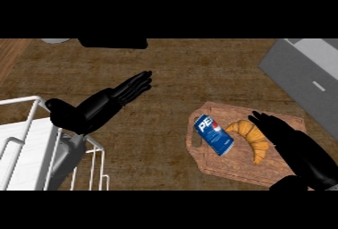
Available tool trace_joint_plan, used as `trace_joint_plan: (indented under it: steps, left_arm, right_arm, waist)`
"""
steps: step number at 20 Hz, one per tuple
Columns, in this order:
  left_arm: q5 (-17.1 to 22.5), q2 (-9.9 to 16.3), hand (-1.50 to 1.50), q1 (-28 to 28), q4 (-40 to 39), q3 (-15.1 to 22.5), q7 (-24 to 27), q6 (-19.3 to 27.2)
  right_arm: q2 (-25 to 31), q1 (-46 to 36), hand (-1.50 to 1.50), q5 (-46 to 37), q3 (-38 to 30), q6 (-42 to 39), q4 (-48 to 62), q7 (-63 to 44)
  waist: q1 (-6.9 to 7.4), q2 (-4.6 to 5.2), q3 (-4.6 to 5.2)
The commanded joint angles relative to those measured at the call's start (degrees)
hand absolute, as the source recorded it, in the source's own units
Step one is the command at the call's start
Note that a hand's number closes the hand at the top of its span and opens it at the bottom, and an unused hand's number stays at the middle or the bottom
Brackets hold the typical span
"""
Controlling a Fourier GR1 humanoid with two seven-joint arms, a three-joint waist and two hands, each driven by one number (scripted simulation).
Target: Pick the croissant from the cutting board and place it in the cardboard box
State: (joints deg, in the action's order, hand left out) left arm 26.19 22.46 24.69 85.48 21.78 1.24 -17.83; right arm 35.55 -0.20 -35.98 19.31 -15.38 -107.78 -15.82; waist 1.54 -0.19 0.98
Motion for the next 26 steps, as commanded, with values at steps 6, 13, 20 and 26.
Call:
trace_joint_plan:
  steps: [6, 13, 20, 26]
  left_arm:
    - [-11.4, 1.3, 0.00, -4.4, -3.4, -4.6, -3.6, 12.5]
    - [-14.1, -0.9, 0.00, -5.0, -2.9, -5.3, -4.4, 12.7]
    - [-15.5, -1.6, 0.00, -5.8, -0.6, -5.6, -6.1, 13.9]
    - [-17.3, -3.2, 0.00, -6.4, -0.7, -4.6, -6.2, 14.7]
  right_arm:
    - [-1.7, -1.2, -1.50, -2.6, 2.1, 0.3, 4.6, -0.2]
    - [-3.9, -2.6, -1.50, -4.4, 3.9, 0.6, 7.8, -0.3]
    - [-3.8, -1.8, -1.50, -6.8, 4.7, 2.7, 14.1, 2.8]
    - [-4.7, -4.6, -1.50, -9.9, 5.1, 3.2, 16.7, 1.5]
  waist:
    - [2.19, 0.22, -1.05]
    - [1.63, 0.31, -0.99]
    - [1.33, 0.10, -1.05]
    - [0.64, 0.03, -0.98]
